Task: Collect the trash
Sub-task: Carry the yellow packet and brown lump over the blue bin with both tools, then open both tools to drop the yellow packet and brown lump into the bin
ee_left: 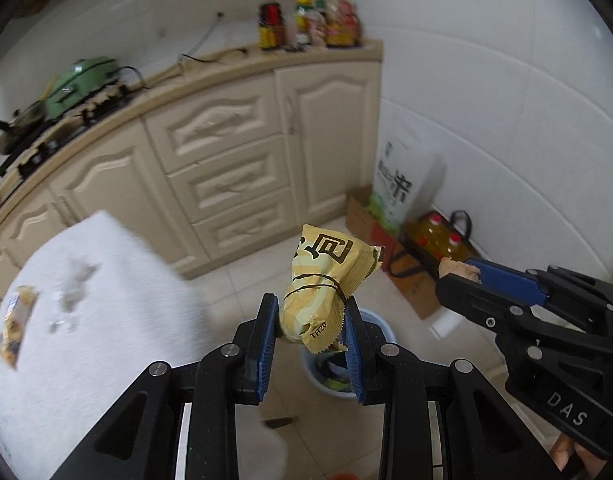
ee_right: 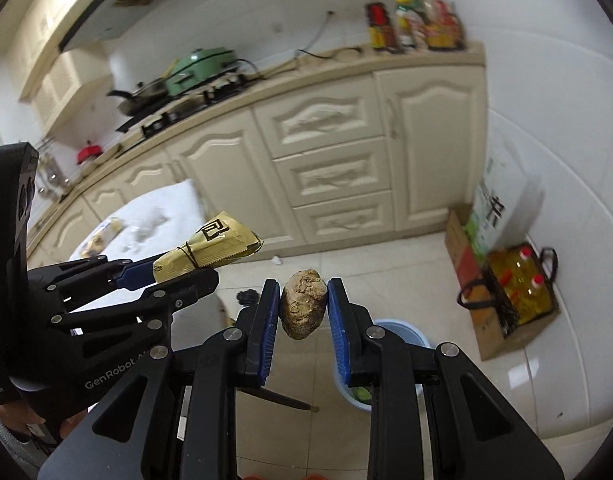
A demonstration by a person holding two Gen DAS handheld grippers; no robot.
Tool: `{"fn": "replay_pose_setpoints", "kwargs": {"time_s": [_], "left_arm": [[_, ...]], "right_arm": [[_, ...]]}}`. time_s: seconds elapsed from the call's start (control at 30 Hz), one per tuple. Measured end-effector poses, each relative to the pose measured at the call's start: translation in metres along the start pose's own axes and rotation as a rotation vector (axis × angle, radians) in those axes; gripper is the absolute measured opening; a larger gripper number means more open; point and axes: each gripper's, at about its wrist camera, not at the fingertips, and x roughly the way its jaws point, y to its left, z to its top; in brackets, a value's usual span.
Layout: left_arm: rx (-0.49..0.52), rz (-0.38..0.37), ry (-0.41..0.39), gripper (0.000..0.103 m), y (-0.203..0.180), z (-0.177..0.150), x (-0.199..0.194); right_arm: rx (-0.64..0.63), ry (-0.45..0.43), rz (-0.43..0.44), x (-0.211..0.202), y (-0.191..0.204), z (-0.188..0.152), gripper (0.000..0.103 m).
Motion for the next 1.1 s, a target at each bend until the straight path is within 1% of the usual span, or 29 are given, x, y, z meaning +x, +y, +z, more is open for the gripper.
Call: {"fn": "replay_pose_setpoints", "kwargs": {"time_s": [0.13,0.27,0.5,0.63,0.7,0.73,0.77,0.83,0.97,1.1], "left_arm": [[0.024,-0.017,0.054,0.027,-0.017,0.025,0.044],[0.05,-0.021,0.1,0.027,-0.032,0.041,0.085],[0.077,-0.024,0.155,0.028,-0.046,0.068,0.156],[0.084,-0.015,0.158,0.03,-0.05,0.074,0.184],[0.082,-0.003,0.149,0.038,-0.051,0.076,0.195],[0.08,0.001,0.144,0.05,-0.05,0.074,0.197],[0.076,0.007,0.139,0.058,-0.05,0.074,0.199],[0.071,0.023,0.125,0.06,-0.051,0.071,0.203],[0.05,0.047,0.127,0.06,-0.048,0.063,0.204],[0.035,0.076,0.105,0.06,-0.047,0.061,0.196]], "right_arm": [[0.047,0.023,-0.016,0.011,-0.036,-0.008,0.025],[0.088,0.051,-0.026,0.026,-0.068,-0.016,0.025],[0.138,0.093,-0.032,0.053,-0.1,-0.029,0.025],[0.159,0.112,-0.032,0.067,-0.112,-0.034,0.025],[0.165,0.119,-0.032,0.072,-0.115,-0.036,0.025],[0.167,0.122,-0.033,0.074,-0.116,-0.036,0.025],[0.17,0.125,-0.033,0.077,-0.118,-0.037,0.025],[0.174,0.132,-0.032,0.082,-0.119,-0.038,0.025],[0.177,0.149,-0.026,0.091,-0.118,-0.042,0.025],[0.173,0.157,-0.02,0.1,-0.116,-0.041,0.025]]}}
